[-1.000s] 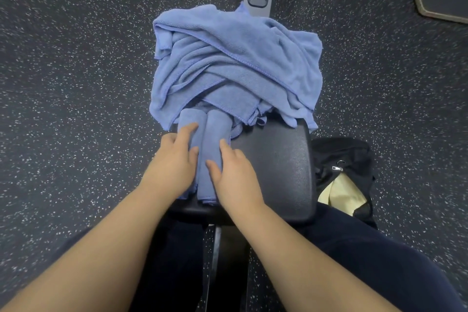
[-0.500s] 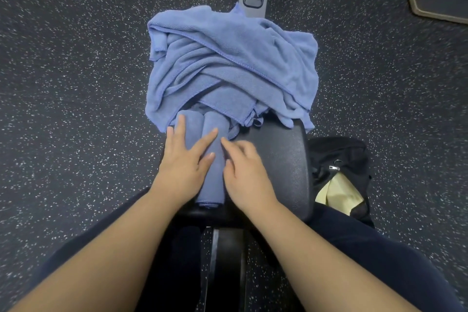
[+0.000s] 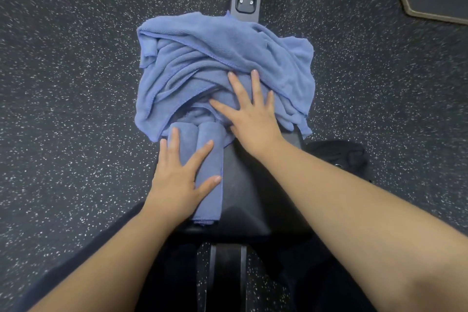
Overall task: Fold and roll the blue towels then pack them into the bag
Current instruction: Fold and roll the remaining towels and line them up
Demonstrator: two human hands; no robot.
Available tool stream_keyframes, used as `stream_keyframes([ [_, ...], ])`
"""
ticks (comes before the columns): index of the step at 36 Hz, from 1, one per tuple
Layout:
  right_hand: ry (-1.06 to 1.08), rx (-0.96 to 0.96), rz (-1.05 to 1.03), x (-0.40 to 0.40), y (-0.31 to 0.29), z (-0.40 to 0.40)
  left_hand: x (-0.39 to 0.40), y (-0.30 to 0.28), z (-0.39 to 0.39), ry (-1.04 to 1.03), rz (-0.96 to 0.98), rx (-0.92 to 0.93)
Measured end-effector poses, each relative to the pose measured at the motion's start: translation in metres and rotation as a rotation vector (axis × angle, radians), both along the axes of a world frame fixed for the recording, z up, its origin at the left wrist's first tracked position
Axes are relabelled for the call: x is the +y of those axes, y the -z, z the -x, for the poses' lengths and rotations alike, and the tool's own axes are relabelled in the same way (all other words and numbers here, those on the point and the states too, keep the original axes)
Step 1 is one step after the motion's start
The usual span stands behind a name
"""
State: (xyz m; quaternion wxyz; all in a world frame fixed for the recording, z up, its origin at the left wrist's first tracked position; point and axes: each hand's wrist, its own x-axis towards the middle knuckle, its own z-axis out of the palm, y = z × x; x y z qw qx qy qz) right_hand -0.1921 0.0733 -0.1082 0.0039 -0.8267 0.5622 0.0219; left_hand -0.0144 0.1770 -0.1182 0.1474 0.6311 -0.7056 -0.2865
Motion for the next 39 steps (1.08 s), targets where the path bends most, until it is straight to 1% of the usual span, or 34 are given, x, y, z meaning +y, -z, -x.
stream_keyframes([
  [5,0.041,-0.043,0.109,-0.009,0.004,0.001,0.001,0.0,0.001,-0.002,-0.006,0.005],
  [9,0.055,0.002,0.075,-0.022,-0.004,0.008,0.002,0.001,0.003,-0.011,-0.045,-0.01],
  [11,0.054,0.014,0.093,-0.024,-0.007,0.009,0.002,0.001,0.003,-0.028,-0.043,-0.014],
  [18,0.063,0.01,0.094,-0.023,-0.004,0.011,0.004,0.001,0.005,-0.065,-0.033,-0.025],
  [22,0.026,-0.041,0.092,-0.012,0.001,0.011,0.003,0.005,0.006,-0.084,-0.022,-0.024],
  [28,-0.053,-0.192,0.056,-0.008,-0.011,0.021,-0.001,0.008,0.009,-0.081,0.02,-0.003],
  [33,-0.068,-0.335,0.195,-0.011,-0.017,0.023,-0.007,0.011,0.008,-0.076,0.049,-0.004],
  [36,-0.049,-0.353,0.282,-0.018,-0.026,0.015,-0.007,0.012,0.009,-0.075,0.073,-0.026],
  [39,-0.036,-0.378,0.294,-0.025,-0.032,0.004,-0.006,0.01,0.01,-0.071,0.094,-0.06],
])
